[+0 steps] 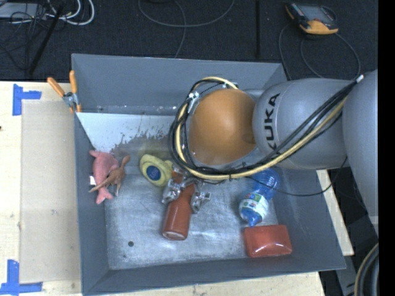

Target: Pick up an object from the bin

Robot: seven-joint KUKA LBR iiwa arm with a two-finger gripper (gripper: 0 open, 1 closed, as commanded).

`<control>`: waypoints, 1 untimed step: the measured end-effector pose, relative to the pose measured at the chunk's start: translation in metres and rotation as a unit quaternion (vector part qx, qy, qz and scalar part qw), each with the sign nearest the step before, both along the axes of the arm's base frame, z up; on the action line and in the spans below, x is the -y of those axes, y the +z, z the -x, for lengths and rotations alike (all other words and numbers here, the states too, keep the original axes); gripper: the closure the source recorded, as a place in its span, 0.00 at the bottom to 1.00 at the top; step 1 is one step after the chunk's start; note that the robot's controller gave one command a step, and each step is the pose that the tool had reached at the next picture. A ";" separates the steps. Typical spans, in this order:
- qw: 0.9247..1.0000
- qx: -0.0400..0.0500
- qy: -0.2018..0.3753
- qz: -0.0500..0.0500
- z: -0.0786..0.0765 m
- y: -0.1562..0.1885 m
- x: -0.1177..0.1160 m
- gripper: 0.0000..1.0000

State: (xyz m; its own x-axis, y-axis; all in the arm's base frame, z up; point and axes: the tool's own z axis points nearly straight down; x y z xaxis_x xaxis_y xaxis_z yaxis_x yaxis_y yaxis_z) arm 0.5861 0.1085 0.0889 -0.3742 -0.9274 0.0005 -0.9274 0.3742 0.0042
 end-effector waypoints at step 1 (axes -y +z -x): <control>1.000 -0.001 0.000 0.000 0.000 0.018 0.000 1.00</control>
Offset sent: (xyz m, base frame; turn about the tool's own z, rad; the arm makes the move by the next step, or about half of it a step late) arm 0.0001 -0.0002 0.0598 0.0000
